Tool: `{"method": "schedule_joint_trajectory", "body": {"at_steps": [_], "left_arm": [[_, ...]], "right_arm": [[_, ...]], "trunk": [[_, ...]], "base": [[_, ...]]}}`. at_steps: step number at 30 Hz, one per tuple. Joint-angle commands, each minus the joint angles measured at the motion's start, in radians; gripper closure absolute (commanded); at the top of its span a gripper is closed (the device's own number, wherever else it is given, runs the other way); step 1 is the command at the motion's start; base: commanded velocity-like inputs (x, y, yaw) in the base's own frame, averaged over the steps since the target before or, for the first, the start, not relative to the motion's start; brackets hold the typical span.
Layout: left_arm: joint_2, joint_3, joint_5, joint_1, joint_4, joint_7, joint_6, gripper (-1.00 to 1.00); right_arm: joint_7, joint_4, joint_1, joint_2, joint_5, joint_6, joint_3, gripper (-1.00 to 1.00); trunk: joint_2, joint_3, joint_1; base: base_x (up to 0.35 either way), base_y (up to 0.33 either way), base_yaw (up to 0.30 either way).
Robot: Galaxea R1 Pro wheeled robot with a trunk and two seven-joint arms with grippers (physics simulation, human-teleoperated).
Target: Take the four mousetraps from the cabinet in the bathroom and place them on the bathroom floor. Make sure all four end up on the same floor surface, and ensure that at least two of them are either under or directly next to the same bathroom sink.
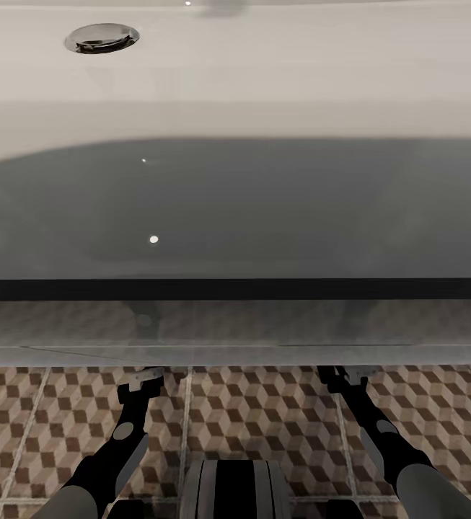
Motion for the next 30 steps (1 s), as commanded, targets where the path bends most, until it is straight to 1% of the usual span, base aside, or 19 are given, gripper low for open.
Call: {"method": "schedule_joint_trajectory", "body": {"at_steps": [1, 19, 26, 30], "left_arm": [[0.001, -0.008, 0.01, -0.001, 0.0, 0.007, -0.004, 1.0], [0.003, -0.007, 0.008, -0.001, 0.002, 0.002, -0.003, 1.0], [0.013, -0.004, 0.008, -0.001, 0.0, 0.013, -0.007, 1.0], [0.012, -0.004, 0.008, -0.001, -0.003, 0.016, -0.011, 1.0]], "right_arm": [[0.005, 0.001, -0.001, 0.001, 0.01, -0.004, -0.009, 1.0], [0.004, 0.001, 0.0, 0.001, 0.01, -0.004, -0.009, 1.0], [0.004, 0.001, 0.0, 0.001, 0.01, -0.004, -0.009, 1.0], [0.004, 0.001, 0.0, 0.001, 0.01, -0.004, -0.009, 1.0]], "trunk": [[0.0, 0.0, 0.0], [0.0, 0.0, 0.0], [0.0, 0.0, 0.0], [0.0, 0.0, 0.0]], "base": [[0.0, 0.0, 0.0], [0.0, 0.0, 0.0], [0.0, 0.0, 0.0], [0.0, 0.0, 0.0]]}}
